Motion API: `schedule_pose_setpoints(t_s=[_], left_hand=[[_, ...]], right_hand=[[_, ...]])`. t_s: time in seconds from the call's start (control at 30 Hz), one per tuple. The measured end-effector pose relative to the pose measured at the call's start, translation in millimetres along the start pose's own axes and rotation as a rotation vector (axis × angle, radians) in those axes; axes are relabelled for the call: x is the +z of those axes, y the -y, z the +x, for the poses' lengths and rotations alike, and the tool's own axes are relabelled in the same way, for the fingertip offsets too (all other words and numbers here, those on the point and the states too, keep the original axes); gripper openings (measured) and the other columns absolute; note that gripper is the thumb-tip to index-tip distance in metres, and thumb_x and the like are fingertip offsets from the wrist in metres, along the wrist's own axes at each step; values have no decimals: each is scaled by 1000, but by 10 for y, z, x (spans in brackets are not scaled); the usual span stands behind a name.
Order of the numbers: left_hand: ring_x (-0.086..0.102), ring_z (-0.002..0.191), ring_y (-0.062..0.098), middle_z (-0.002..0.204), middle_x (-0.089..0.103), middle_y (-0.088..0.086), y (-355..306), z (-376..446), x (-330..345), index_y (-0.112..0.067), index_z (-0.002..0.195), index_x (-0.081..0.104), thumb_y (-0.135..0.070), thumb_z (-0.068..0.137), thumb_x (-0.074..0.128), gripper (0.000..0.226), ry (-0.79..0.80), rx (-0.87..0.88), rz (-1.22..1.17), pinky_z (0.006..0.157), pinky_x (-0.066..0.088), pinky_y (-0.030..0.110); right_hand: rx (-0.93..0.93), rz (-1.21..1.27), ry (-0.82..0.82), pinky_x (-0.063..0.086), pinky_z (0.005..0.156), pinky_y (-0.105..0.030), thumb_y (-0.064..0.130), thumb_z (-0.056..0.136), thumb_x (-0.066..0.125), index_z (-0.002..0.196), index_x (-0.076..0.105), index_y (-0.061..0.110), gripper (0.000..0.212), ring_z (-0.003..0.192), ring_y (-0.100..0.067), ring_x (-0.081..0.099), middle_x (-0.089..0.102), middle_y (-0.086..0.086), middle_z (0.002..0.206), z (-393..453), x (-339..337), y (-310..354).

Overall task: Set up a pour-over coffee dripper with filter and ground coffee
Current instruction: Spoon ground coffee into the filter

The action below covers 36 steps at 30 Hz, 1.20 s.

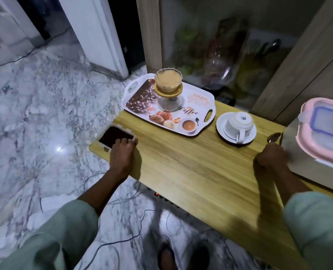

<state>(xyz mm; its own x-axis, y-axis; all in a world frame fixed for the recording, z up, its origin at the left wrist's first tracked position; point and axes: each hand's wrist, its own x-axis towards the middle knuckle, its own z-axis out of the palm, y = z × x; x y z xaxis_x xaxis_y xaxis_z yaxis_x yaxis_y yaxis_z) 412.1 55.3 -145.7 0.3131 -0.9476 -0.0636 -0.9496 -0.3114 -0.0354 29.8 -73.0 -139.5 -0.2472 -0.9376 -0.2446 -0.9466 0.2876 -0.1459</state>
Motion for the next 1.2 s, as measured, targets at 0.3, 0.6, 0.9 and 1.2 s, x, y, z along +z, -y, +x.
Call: schedule_pose_setpoints(t_s=[0.3,0.6,0.9,1.2], left_hand=[[55,100,38,105,65,18,91,-38,-50,-8,109,62,-14,90,50,24,-21,-42,-85,74,44,41],[58,100,38,105,65,21,262,-283,-198,-4,96,66,-22,88,53,24,6,-56,-214,78,44,40],[40,126,32,137,44,21,684,-191,-10,-7,143,34,-63,72,66,96,-96,-192,-406,98,38,40],[17,145,35,157,16,22,1024,119,118,-9,151,3,-79,58,63,131,61,-121,-498,115,23,48]], right_hand=[[165,636,-87,53,76,-39,-4,85,59,98,64,-8,15,87,-37,67,66,-29,101,-161,-282,382],[-406,914,139,45,57,-30,0,95,45,95,49,4,5,66,-22,54,59,-17,86,-994,-223,1430],[-687,449,178,39,68,-33,25,97,44,82,63,2,33,85,-33,61,66,-22,91,-1618,280,2405],[-817,54,76,33,63,-31,16,93,46,91,61,10,16,87,-32,59,63,-14,97,-1660,574,2992]])
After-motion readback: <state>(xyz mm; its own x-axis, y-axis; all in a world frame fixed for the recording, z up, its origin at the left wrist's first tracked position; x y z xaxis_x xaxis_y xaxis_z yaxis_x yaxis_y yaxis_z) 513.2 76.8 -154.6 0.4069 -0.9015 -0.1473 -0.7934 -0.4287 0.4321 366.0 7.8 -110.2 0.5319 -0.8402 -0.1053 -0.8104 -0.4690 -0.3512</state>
